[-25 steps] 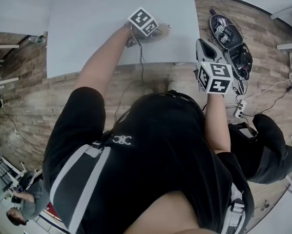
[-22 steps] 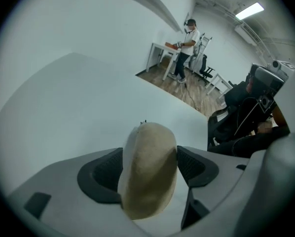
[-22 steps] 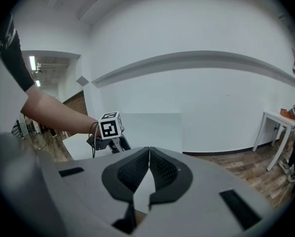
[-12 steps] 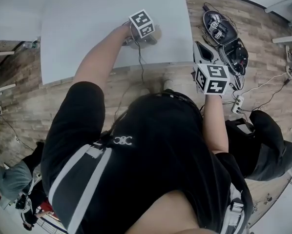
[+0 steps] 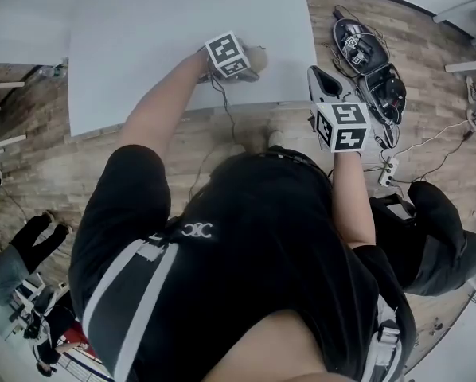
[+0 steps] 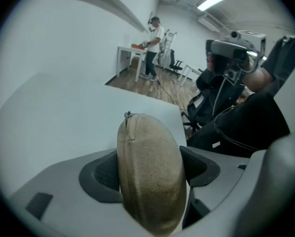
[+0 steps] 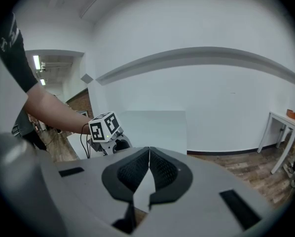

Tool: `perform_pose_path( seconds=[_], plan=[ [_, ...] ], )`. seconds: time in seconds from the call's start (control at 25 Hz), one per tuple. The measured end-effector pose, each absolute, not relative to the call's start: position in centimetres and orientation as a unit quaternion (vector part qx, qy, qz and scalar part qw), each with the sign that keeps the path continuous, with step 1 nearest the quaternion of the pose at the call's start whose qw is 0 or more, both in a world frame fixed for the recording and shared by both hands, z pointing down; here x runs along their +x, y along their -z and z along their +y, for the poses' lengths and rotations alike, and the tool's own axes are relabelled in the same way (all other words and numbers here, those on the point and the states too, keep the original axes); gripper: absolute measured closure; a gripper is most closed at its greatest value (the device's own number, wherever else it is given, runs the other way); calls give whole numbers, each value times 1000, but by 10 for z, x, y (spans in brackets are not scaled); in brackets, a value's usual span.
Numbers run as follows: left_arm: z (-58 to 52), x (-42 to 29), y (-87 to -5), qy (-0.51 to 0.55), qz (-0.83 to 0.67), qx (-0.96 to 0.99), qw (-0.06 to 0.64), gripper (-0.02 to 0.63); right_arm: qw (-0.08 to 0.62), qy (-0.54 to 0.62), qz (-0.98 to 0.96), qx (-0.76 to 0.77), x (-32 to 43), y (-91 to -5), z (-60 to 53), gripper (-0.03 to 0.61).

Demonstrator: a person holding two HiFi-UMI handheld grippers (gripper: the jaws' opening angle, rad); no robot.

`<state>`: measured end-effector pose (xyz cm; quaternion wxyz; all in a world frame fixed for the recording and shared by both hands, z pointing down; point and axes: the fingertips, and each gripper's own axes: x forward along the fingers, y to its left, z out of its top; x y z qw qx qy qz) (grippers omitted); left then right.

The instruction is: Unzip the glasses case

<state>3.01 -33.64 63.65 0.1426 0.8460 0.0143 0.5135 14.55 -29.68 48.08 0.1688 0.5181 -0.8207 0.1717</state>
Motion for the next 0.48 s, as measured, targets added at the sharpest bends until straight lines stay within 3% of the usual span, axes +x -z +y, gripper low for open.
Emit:
perform_pose_path(
  seconds=[0.48],
  plan=[
    [-265, 46, -471, -380, 132, 912, -77, 259, 87, -136, -963, 215, 94, -395, -283, 561]
  ],
)
